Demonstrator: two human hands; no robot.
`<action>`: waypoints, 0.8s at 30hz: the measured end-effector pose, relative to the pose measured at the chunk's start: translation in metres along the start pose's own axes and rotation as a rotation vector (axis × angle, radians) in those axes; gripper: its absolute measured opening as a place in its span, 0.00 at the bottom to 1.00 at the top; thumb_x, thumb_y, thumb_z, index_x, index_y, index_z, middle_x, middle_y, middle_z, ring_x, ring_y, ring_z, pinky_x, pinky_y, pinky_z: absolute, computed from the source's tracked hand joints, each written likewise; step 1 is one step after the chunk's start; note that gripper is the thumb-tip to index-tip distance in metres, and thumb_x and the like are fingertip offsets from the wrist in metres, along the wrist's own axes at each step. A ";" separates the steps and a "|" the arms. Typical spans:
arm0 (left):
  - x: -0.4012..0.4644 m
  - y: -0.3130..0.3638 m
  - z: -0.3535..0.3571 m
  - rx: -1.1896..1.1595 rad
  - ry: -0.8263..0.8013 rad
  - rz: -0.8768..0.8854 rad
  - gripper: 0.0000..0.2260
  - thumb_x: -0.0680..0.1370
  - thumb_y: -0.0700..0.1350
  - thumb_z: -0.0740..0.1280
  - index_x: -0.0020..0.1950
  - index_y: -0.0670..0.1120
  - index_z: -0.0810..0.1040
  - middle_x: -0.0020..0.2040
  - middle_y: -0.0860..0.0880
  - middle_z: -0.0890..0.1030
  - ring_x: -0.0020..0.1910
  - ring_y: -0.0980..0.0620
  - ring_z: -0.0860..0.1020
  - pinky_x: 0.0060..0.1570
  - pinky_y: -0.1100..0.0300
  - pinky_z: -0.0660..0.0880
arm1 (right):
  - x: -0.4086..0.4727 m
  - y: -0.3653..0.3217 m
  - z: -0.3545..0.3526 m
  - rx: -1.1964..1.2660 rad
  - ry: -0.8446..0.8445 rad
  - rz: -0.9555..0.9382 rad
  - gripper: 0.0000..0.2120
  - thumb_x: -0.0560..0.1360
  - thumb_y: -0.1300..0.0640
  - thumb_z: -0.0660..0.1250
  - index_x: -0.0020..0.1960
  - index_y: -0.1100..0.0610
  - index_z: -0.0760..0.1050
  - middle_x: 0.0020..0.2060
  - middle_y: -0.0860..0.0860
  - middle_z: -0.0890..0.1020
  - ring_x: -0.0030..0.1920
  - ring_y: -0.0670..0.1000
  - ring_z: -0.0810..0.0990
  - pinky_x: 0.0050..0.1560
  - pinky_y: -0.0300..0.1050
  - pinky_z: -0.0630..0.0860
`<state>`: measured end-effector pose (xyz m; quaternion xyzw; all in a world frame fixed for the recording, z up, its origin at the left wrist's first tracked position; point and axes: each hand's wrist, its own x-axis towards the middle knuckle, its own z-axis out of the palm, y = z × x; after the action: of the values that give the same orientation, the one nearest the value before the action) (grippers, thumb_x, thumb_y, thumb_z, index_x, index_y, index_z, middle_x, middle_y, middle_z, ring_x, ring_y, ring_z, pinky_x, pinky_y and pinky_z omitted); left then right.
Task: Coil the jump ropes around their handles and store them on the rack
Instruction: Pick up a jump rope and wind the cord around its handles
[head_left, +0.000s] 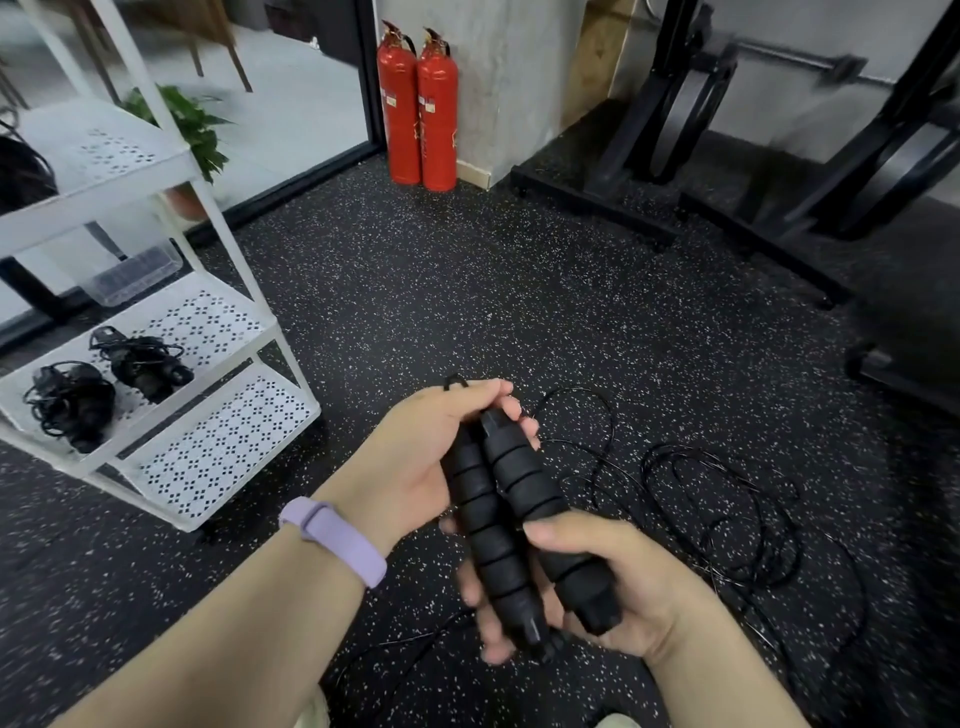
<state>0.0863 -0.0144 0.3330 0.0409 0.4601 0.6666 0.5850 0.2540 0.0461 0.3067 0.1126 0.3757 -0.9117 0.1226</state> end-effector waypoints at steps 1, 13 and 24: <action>0.001 0.001 0.000 -0.013 0.029 0.005 0.06 0.83 0.40 0.64 0.53 0.39 0.79 0.40 0.44 0.83 0.39 0.44 0.84 0.44 0.50 0.83 | 0.000 0.000 -0.002 -0.002 0.016 0.008 0.35 0.72 0.52 0.76 0.72 0.67 0.69 0.45 0.60 0.79 0.39 0.56 0.80 0.41 0.50 0.82; 0.006 0.008 -0.031 1.104 0.134 0.774 0.24 0.85 0.63 0.43 0.60 0.58 0.77 0.59 0.62 0.78 0.63 0.65 0.73 0.60 0.75 0.64 | -0.013 -0.016 -0.015 0.147 -0.067 -0.014 0.18 0.72 0.64 0.63 0.62 0.64 0.73 0.36 0.53 0.69 0.28 0.44 0.69 0.22 0.35 0.66; 0.004 -0.004 -0.027 0.920 -0.065 0.238 0.27 0.66 0.80 0.63 0.41 0.56 0.73 0.29 0.60 0.71 0.26 0.59 0.66 0.34 0.58 0.66 | -0.008 -0.018 -0.023 0.042 0.278 -0.183 0.18 0.68 0.64 0.69 0.57 0.63 0.75 0.35 0.55 0.72 0.27 0.48 0.68 0.23 0.39 0.66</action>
<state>0.0722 -0.0267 0.3131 0.3689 0.6812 0.4545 0.4396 0.2586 0.0765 0.3051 0.2053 0.3788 -0.9023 -0.0165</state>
